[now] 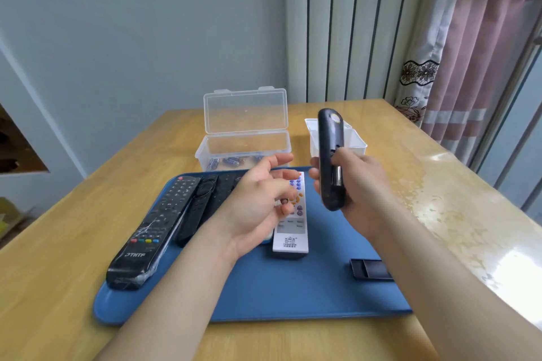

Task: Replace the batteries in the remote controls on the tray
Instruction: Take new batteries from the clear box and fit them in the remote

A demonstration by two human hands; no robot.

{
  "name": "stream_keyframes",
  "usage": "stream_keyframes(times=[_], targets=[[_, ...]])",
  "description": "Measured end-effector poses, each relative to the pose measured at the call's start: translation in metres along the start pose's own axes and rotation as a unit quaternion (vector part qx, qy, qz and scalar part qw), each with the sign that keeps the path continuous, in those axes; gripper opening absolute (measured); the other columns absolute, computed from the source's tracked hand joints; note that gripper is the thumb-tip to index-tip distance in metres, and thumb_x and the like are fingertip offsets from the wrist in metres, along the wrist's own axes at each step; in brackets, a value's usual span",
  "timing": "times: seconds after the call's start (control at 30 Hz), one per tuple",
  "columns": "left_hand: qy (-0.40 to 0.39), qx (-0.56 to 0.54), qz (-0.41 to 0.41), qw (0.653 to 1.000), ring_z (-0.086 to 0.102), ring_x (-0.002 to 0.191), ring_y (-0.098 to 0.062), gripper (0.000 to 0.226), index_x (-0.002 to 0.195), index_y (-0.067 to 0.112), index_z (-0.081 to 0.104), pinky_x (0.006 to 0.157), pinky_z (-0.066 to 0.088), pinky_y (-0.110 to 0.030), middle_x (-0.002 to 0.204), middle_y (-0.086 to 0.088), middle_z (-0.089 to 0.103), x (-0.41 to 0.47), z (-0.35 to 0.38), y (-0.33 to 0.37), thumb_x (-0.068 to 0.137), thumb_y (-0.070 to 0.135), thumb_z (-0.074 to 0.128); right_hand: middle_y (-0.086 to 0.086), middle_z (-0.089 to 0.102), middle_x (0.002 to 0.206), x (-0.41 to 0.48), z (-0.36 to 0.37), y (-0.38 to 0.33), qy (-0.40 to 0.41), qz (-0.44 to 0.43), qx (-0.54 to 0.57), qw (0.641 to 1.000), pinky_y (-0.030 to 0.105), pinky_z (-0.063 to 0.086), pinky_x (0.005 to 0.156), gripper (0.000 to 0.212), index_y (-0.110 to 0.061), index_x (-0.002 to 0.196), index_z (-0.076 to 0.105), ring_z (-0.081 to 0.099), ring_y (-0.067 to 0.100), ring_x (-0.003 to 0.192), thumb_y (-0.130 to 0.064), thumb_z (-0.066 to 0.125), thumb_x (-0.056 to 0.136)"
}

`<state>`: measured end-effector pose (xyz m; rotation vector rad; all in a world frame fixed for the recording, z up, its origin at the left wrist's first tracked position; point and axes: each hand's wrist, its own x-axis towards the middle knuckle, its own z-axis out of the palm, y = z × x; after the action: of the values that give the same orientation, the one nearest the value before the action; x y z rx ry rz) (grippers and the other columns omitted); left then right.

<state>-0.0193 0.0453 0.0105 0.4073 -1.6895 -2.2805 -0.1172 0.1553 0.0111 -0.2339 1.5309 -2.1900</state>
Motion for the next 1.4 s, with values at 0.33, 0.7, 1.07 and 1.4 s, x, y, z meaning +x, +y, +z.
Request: stream_keyframes(times=[0.33,0.7,1.07,1.4], targets=[[0.077,-0.04,0.125,0.988,0.066,0.057,-0.016,0.021,0.102,0.008,0.053,0.051,0.052,-0.017,0.078,-0.015,0.069,0.003,-0.005,0.004,0.085,0.004,0.064,0.011,0.067,0.067,-0.01,0.013,0.003,-0.103,0.098,0.077,0.987,0.025,0.048,0.048,0.02,0.001,0.107,0.058,0.057,0.019,0.054,-0.013,0.051,0.096],[0.004,-0.084,0.077,0.993,0.055,0.071,-0.013,0.03,0.113,0.003,0.064,0.062,0.052,-0.018,0.094,-0.012,0.068,0.003,-0.008,0.004,0.102,0.012,0.037,0.012,0.067,0.097,-0.012,0.013,0.007,-0.137,0.06,0.079,0.986,0.023,0.053,0.066,0.033,0.004,0.116,0.06,0.062,0.015,0.069,0.0,0.068,0.084],[-0.054,-0.057,0.144,0.986,0.067,0.08,-0.014,0.028,0.106,0.003,0.069,0.076,0.055,-0.019,0.108,-0.013,0.071,0.0,-0.016,0.012,0.081,0.009,0.059,0.012,0.066,0.084,-0.009,0.006,0.001,-0.186,0.073,0.151,0.968,0.02,0.055,0.072,0.016,0.001,0.096,0.066,0.064,0.016,0.075,0.008,0.061,0.083],[0.043,-0.06,0.182,0.98,0.065,0.066,-0.012,0.016,0.079,0.007,0.075,0.066,0.055,-0.018,0.085,-0.01,0.073,0.0,-0.009,0.01,0.078,0.018,0.064,0.014,0.064,0.092,-0.013,0.011,0.004,-0.173,0.021,0.07,0.982,0.023,0.053,0.065,0.033,0.0,0.116,0.06,0.061,0.018,0.071,-0.002,0.068,0.084]])
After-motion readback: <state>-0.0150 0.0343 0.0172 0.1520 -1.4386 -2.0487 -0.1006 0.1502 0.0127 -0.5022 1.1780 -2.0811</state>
